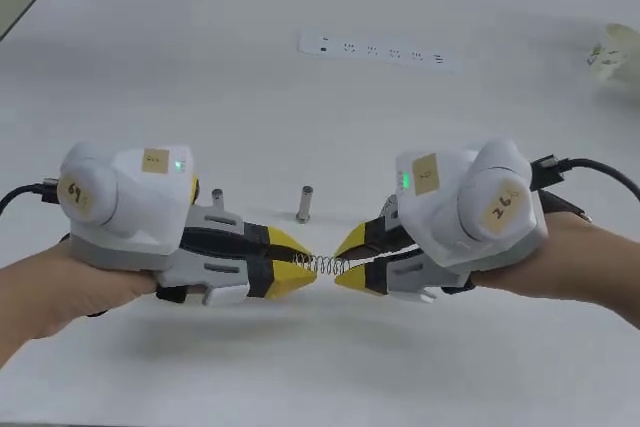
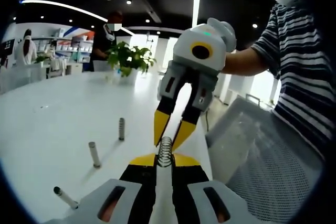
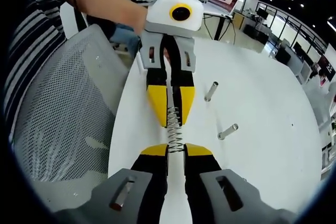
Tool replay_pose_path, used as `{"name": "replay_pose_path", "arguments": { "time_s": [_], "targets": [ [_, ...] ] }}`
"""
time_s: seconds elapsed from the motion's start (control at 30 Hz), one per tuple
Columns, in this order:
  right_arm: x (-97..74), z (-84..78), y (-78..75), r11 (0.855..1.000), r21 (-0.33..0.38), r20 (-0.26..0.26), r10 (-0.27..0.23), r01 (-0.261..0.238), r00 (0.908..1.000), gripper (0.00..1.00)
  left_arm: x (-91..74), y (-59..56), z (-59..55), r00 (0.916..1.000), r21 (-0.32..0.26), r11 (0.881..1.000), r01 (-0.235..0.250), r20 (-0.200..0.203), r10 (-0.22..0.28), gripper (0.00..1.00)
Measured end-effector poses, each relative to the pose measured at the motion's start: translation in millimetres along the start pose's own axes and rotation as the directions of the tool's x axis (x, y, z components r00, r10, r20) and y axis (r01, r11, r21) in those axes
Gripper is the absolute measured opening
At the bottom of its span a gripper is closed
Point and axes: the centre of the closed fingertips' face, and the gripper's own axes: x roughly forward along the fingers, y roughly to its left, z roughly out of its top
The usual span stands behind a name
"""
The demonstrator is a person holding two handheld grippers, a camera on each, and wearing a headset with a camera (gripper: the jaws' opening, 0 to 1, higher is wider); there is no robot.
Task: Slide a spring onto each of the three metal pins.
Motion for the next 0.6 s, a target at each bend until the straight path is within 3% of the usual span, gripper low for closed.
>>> {"name": "replay_pose_path", "arguments": {
  "time_s": [0.6],
  "targets": [
    [-16.1, 15.0, -2.4, 0.999, -0.035, 0.032, 0.01, -0.009, 0.9994, 0.07, -0.1, 0.0, -3.6, 0.9998, -0.002, 1.0, 0.015, -0.014, -0.015, 0.02]
  ]
}}
